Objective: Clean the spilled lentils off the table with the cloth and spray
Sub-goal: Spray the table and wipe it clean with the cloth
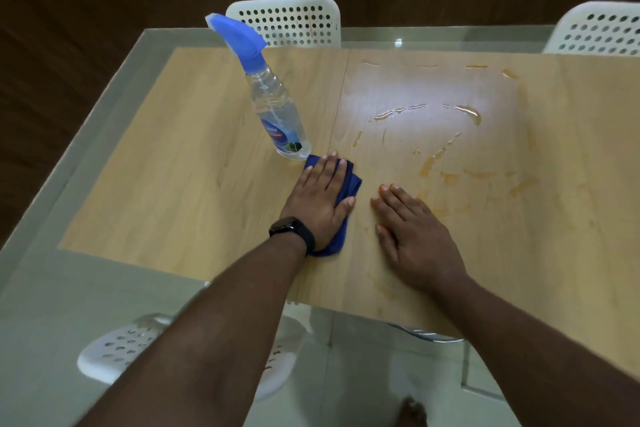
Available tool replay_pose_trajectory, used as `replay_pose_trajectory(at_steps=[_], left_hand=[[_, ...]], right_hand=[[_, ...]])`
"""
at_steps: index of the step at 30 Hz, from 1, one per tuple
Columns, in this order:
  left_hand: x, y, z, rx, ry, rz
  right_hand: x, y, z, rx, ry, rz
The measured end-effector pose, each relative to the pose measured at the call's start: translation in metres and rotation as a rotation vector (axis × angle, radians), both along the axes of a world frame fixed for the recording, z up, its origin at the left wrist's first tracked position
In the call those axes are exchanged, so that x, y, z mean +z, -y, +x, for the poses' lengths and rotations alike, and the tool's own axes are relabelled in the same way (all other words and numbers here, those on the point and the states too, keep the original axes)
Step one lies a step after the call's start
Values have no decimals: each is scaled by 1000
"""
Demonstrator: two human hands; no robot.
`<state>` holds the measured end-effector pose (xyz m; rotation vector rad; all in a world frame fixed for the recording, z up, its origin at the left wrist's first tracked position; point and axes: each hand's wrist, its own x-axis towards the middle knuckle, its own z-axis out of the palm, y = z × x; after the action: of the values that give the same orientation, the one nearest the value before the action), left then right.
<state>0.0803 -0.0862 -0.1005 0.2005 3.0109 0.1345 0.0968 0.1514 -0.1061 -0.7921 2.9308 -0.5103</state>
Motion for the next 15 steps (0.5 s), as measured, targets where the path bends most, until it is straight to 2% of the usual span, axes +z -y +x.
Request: replay_pose_trajectory(at_steps=[9,15], left_hand=[[8,-13,59,54,44,30],[3,0,22,15,13,8]], right_hand=[[12,0,-1,7,62,-6],[14,19,-26,-17,39,-17]])
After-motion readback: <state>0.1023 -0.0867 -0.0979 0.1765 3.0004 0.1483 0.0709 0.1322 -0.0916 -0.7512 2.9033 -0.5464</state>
